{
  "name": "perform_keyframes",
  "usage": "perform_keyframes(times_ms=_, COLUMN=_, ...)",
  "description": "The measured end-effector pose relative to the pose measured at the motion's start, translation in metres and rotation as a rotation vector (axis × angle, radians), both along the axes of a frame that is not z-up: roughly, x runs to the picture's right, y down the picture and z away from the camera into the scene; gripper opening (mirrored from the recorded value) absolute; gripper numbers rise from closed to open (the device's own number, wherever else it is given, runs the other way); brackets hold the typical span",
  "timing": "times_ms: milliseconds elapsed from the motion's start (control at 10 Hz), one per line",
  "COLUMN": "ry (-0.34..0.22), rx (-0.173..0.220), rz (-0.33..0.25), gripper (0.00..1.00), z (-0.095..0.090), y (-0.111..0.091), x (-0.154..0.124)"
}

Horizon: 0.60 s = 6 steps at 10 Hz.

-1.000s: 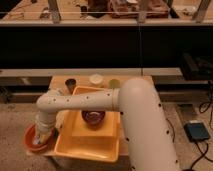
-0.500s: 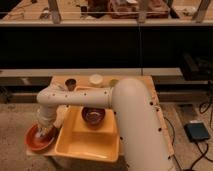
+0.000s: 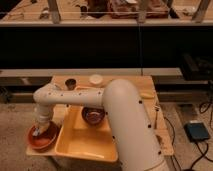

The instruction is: Wipe red bowl with towel

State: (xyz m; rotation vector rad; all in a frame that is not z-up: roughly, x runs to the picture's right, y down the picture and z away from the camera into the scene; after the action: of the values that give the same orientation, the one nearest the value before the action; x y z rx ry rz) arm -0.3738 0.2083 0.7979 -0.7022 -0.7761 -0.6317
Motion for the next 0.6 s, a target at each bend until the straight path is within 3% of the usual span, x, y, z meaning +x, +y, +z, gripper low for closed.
perform_keyframes(times_ms=200, ry=-0.034, rx=0.009, rz=-0.018, gripper=0.2, z=-0.005, y=0.003, x=-0.019)
perform_keyframes(times_ms=600, ry=-0.047, rx=0.011, rz=-0.049, gripper=0.2, z=-0.03, y=0.013, x=-0.021)
